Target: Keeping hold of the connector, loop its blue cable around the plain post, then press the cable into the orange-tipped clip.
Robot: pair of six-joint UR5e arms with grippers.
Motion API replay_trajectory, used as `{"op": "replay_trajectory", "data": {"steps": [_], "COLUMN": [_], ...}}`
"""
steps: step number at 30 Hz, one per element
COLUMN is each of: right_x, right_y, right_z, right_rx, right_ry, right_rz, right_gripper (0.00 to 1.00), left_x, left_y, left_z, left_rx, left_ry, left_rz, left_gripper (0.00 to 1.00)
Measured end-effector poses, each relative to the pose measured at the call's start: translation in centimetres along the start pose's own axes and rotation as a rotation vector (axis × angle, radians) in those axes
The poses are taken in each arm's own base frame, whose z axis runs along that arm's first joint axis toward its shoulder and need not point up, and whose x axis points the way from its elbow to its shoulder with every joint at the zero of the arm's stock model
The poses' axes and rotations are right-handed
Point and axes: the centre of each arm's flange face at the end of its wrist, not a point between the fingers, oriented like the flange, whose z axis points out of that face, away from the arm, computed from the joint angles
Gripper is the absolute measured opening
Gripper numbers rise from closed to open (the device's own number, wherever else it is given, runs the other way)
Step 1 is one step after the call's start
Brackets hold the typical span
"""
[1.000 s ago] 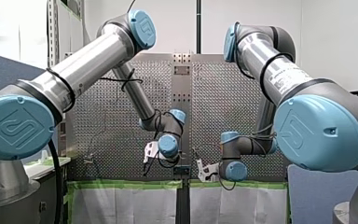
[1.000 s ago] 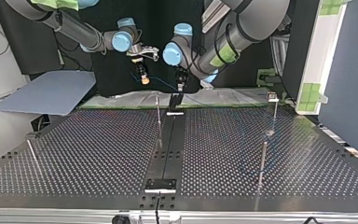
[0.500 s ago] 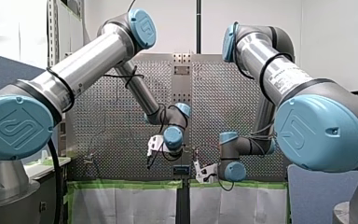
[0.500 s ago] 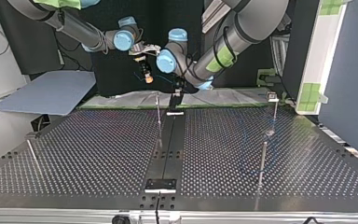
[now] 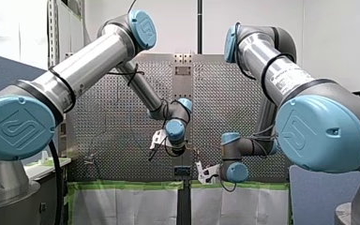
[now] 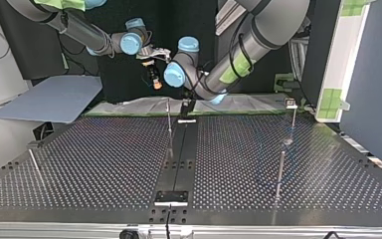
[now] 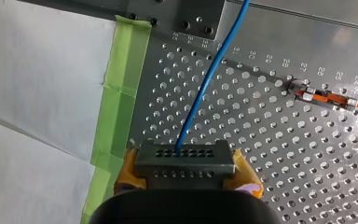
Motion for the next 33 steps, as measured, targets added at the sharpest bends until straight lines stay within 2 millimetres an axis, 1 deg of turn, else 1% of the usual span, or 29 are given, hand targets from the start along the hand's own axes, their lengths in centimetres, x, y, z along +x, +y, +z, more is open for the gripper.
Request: {"op": "replay_trajectory", "data": {"steps": [3, 6, 10, 16, 19, 24, 28, 33], "right_x": [0.0, 0.0, 0.0, 0.0, 0.1, 0.1, 0.1, 0.1], "right_y": [0.0, 0.0, -0.2, -0.3, -0.3, -0.4, -0.4, -0.4], "right_z": [0.0, 0.0, 0.0, 0.0, 0.0, 0.0, 0.0, 0.1], "right_rx": [0.000, 0.000, 0.003, 0.005, 0.006, 0.006, 0.006, 0.006], "right_ry": [0.003, 0.004, 0.005, 0.006, 0.007, 0.008, 0.008, 0.010], "right_rz": [0.001, 0.001, 0.000, 0.000, 0.001, 0.000, 0.001, 0.001], "right_gripper": [0.00, 0.00, 0.00, 0.00, 0.00, 0.00, 0.00, 0.00], "left_x": [-1.2, -2.3, -3.7, -3.8, -3.6, -4.2, -4.9, -5.2], "left_y": [0.0, 0.5, 2.3, 5.6, 6.3, 6.9, 6.9, 7.0], "left_z": [0.3, 0.8, 1.9, 3.1, 3.4, 3.7, 3.7, 3.6], "left_rx": [0.007, 0.003, -0.021, -0.062, -0.060, -0.037, 0.004, 0.039], "left_ry": [0.001, 0.005, 0.019, 0.079, 0.108, 0.138, 0.160, 0.191], "left_rz": [0.011, 0.013, 0.014, 0.032, 0.045, 0.056, 0.070, 0.077], "left_gripper": [1.00, 1.00, 1.00, 1.00, 1.00, 1.00, 1.00, 1.00]}}
